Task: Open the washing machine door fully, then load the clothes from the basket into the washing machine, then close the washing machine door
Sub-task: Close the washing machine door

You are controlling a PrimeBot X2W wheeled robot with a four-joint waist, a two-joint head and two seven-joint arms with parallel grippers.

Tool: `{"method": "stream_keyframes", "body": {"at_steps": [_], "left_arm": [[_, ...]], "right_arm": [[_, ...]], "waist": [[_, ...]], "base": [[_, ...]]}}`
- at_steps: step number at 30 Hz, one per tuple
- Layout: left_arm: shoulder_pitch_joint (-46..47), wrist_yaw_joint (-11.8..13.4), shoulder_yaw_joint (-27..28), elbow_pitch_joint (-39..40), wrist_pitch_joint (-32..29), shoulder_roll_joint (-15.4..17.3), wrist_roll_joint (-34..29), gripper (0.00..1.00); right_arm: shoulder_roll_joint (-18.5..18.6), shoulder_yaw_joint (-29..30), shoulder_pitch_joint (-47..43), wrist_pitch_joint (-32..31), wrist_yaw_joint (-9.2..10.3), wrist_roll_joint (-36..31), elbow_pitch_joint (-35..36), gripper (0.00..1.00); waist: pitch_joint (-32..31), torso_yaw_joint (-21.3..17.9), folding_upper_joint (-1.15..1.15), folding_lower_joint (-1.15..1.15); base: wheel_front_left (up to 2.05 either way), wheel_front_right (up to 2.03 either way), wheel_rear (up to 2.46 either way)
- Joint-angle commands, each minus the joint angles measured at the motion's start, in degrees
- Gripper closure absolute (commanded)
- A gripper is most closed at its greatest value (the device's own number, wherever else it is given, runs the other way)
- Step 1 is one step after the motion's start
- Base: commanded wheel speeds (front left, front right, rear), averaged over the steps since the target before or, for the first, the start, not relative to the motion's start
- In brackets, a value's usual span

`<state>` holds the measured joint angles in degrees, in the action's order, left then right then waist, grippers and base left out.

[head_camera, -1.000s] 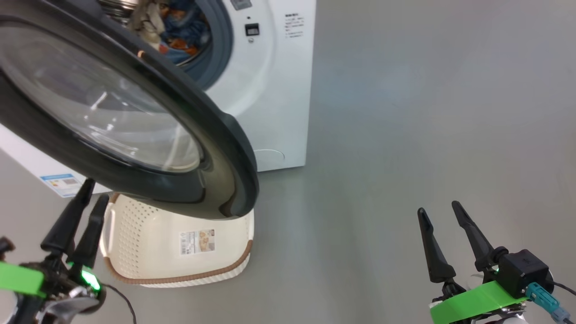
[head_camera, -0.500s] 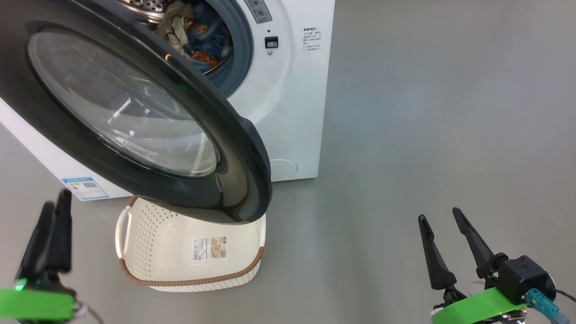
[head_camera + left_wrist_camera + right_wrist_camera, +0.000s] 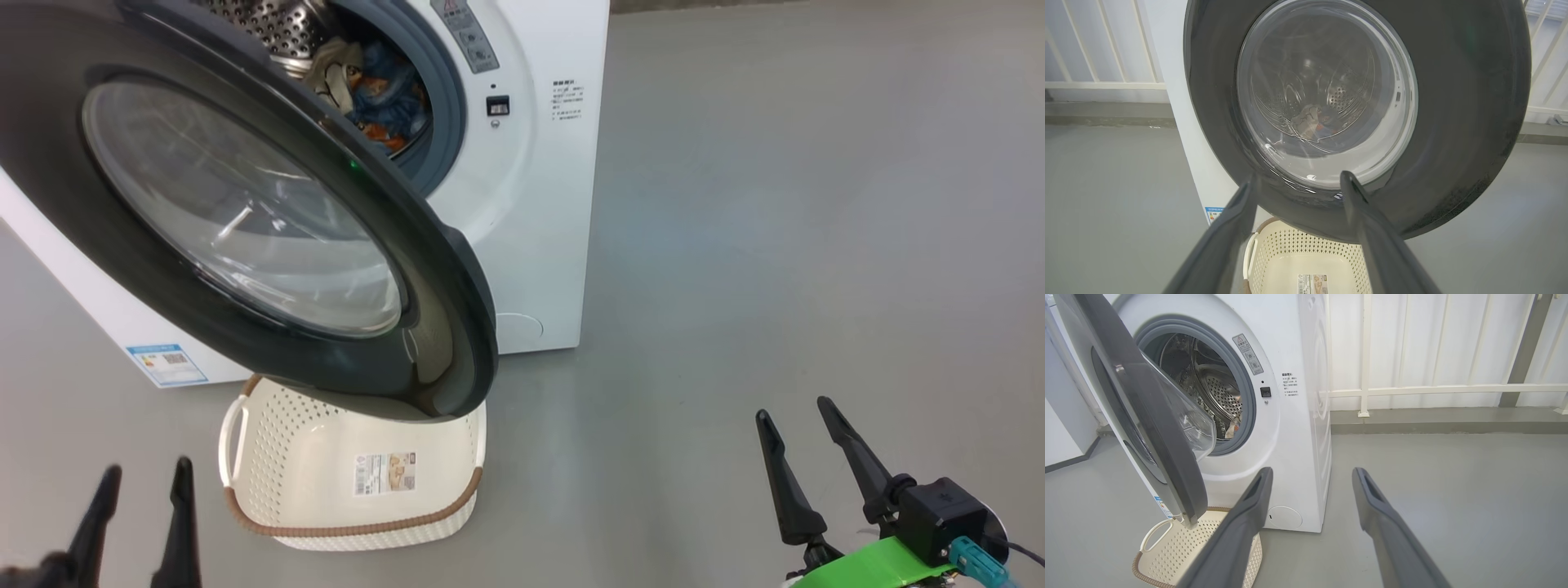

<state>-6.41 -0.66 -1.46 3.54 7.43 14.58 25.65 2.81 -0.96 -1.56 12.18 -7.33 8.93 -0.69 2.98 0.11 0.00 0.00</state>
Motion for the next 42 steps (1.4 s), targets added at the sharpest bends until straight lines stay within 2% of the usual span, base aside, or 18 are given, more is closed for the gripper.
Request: {"method": "stream_keyframes", "body": {"at_steps": [1,10,34,35,36,42], "left_arm": [[0.6,1.1,1.7,0.1,1.5,1.2,-1.8,0.0],[-0.8,1.6,0.7,-2.6,4.1,0.1,-2.6,0.0],[-1.3,2.2,-0.4,-3.3,5.1,-0.1,-2.5,0.0],[-1.2,2.2,-0.5,-3.3,5.1,-0.1,-2.5,0.0],[-1.2,2.2,-0.5,-3.3,5.2,-0.1,-2.5,0.0],[-1.0,2.3,-0.8,-3.2,5.5,-0.2,-2.4,0.0]], "right_arm": [[0.4,-1.4,0.3,-0.1,-0.16,-1.0,1.6,0.0],[0.5,-0.9,-1.1,-1.0,-0.16,-1.6,2.1,0.0],[0.4,-1.0,-1.5,-1.6,-0.16,-1.7,2.1,0.0],[0.4,-1.0,-1.4,-1.6,-0.16,-1.7,2.0,0.58],[0.4,-1.0,-1.3,-1.6,-0.16,-1.5,1.8,1.0],[0.5,-1.0,-1.1,-1.8,-0.16,-1.3,1.5,1.0]], "waist": [[-0.5,-0.1,0.0,0.0],[-1.8,-0.2,0.0,0.0],[-2.6,-0.1,0.0,0.0],[-2.5,0.0,0.0,0.0],[-2.5,0.0,0.0,0.0],[-2.4,0.2,0.0,0.0]], "base": [[0.0,0.0,0.0],[0.0,0.0,0.0],[0.0,0.0,0.0],[0.0,0.0,0.0],[0.0,0.0,0.0],[0.0,0.0,0.0]]}}
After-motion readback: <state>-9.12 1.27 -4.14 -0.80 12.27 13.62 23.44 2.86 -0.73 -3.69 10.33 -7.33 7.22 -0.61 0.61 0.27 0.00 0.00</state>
